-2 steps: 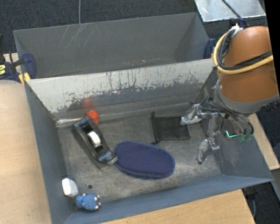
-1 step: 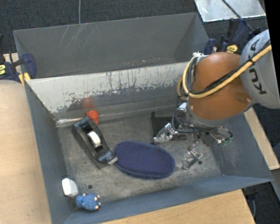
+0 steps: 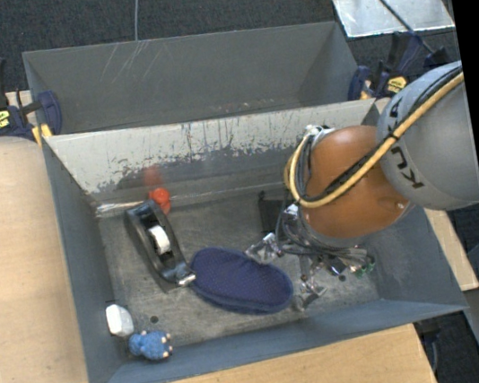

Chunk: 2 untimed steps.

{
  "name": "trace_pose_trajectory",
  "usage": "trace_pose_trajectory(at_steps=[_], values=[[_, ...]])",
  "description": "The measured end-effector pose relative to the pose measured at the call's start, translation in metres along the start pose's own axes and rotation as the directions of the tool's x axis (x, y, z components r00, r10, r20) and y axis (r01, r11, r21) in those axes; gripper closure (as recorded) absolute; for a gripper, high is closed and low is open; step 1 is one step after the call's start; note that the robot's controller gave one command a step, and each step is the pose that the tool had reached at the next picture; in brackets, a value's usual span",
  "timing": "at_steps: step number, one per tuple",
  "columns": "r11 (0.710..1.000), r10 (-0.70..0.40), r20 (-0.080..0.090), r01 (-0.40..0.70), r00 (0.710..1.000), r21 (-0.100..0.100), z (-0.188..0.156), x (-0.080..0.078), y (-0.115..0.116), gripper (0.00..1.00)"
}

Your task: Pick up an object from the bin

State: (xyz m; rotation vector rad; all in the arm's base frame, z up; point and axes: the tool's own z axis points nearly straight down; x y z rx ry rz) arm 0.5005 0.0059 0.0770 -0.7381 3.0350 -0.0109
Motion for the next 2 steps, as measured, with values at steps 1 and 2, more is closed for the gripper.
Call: trace_pose_trajectory(at_steps=[1, 2], values=[[1.0, -0.002, 0.013, 0.002, 1.0, 0.003, -0.004, -0.004, -0.001, 1.0], [1.0, -0.011, -0.005, 0.011, 1.0, -0.006, -0.157, -0.012, -0.003, 1.0]])
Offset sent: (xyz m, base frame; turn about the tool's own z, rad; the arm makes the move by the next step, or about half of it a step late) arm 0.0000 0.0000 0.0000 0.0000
